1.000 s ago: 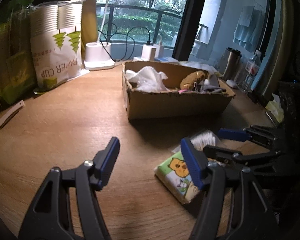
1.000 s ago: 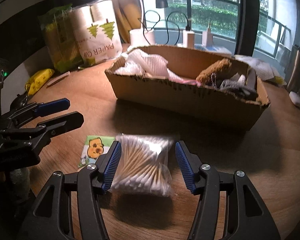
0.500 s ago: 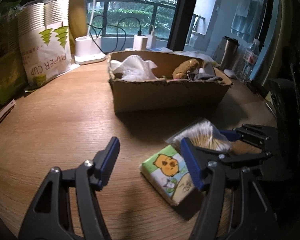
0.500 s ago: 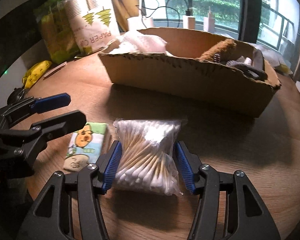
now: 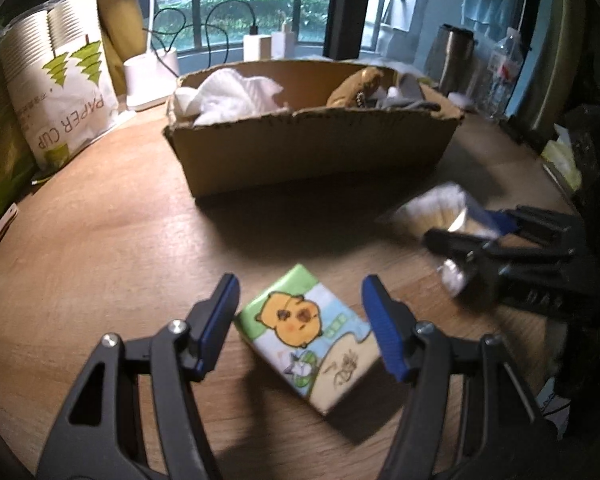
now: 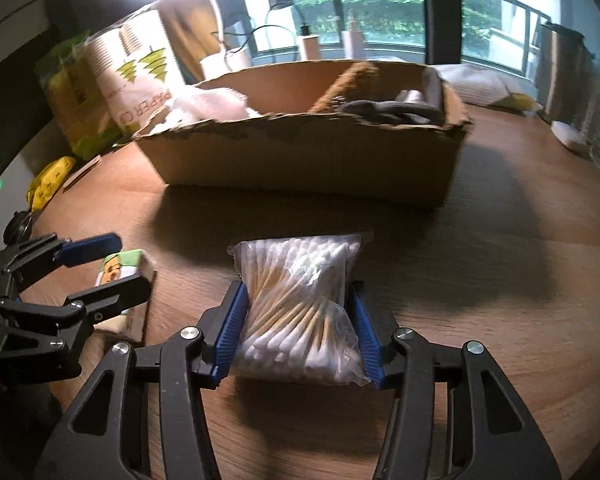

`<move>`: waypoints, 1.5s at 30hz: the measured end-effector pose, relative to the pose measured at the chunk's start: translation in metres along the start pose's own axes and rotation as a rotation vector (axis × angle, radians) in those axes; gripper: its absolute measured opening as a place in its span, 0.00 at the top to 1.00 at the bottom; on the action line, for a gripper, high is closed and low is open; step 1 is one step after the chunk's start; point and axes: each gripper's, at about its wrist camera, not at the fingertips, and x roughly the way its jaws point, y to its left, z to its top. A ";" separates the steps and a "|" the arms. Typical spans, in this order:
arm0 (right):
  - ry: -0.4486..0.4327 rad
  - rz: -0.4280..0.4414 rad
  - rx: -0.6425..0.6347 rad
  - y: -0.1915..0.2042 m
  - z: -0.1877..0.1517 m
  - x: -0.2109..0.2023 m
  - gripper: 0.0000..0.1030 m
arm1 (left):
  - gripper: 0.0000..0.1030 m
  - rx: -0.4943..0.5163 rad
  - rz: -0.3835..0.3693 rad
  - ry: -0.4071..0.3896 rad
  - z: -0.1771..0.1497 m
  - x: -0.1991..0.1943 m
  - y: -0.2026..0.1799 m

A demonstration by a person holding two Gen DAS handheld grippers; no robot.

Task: Organize soft objects
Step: 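Grasp the cotton swab bag with the right tool while the left tool grasps the cartoon tissue pack, then lower the tissue pack into the box and open the left tool while the right tool holds the swab bag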

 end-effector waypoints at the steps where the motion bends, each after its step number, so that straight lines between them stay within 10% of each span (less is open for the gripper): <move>1: -0.003 -0.002 0.004 -0.002 0.000 -0.001 0.49 | 0.37 -0.004 0.002 0.005 -0.001 0.000 0.001; 21: -0.023 0.016 0.011 -0.008 -0.005 -0.010 0.50 | 0.26 0.032 0.010 0.057 -0.012 0.007 -0.017; 23: -0.024 0.017 0.012 -0.008 -0.005 -0.010 0.50 | 0.29 0.029 0.000 0.049 -0.014 0.005 -0.017; 25: -0.026 0.016 0.010 -0.008 -0.005 -0.010 0.51 | 0.52 0.039 0.005 0.045 -0.014 0.003 -0.018; 45: -0.050 0.027 -0.020 -0.004 0.008 -0.022 0.54 | 0.54 0.028 -0.037 -0.042 0.010 -0.016 -0.016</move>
